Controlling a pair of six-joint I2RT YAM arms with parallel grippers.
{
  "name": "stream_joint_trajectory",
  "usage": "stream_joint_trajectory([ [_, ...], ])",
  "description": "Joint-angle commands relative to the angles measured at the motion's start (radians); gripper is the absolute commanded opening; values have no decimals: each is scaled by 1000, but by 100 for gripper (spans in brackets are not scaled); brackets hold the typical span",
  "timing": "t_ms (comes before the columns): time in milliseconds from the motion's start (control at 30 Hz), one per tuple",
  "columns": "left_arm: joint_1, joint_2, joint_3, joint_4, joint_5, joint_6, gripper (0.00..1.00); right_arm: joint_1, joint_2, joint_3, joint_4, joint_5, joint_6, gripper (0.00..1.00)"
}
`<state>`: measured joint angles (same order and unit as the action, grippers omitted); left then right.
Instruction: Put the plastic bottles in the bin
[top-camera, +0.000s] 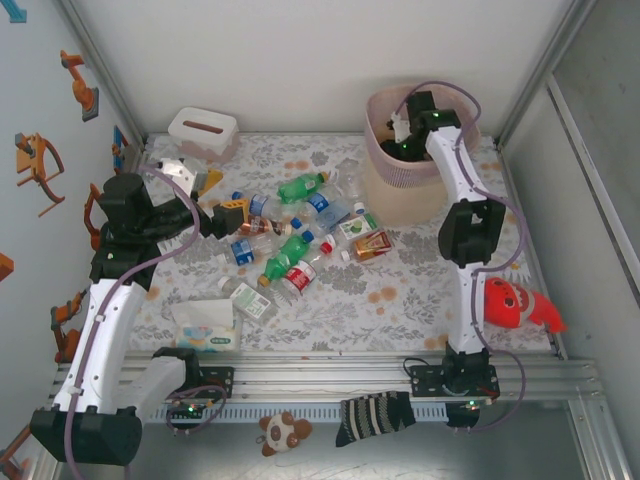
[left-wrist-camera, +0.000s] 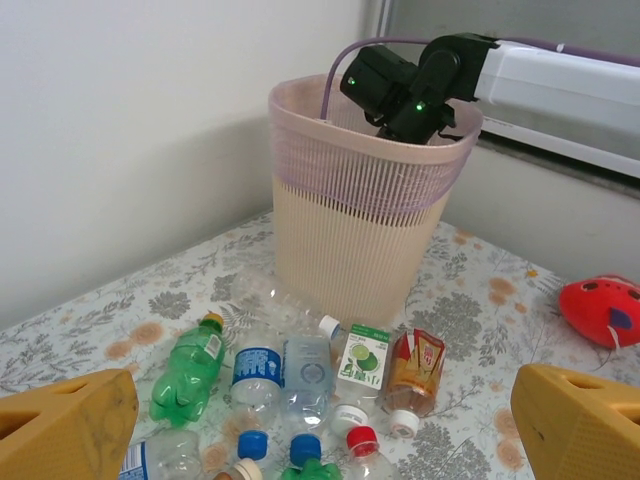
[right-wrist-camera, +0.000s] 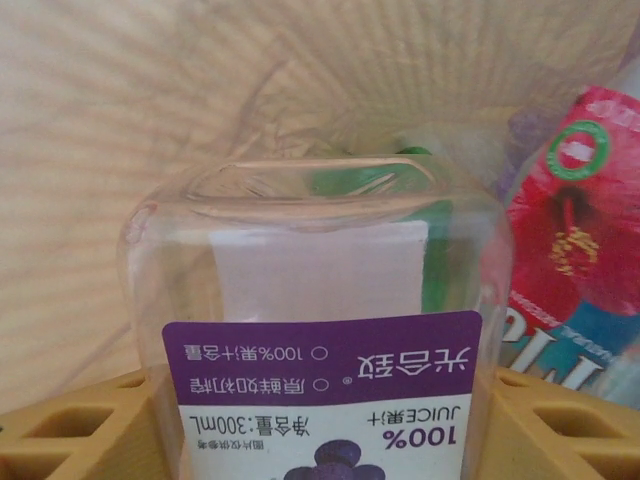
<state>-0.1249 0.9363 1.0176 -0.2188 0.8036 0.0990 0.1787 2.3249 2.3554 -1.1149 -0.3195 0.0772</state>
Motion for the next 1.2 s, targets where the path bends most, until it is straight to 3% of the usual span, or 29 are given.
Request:
stream_joint_trajectory([
  [0,-6,-3,1,-9,3,24,96,-1,-18,-5,-42,18,-10,70],
  [300,-10,-1,2,-10,5,24,96,-1,-128,-2,-16,25,15,78],
  [933,-13,15,3,-9,3,22,96,2,-403,-3,13,47,59,76],
  [1167,-13,19,5,-18,-16,25,96,27,-520,-109,73,-19,24,73],
])
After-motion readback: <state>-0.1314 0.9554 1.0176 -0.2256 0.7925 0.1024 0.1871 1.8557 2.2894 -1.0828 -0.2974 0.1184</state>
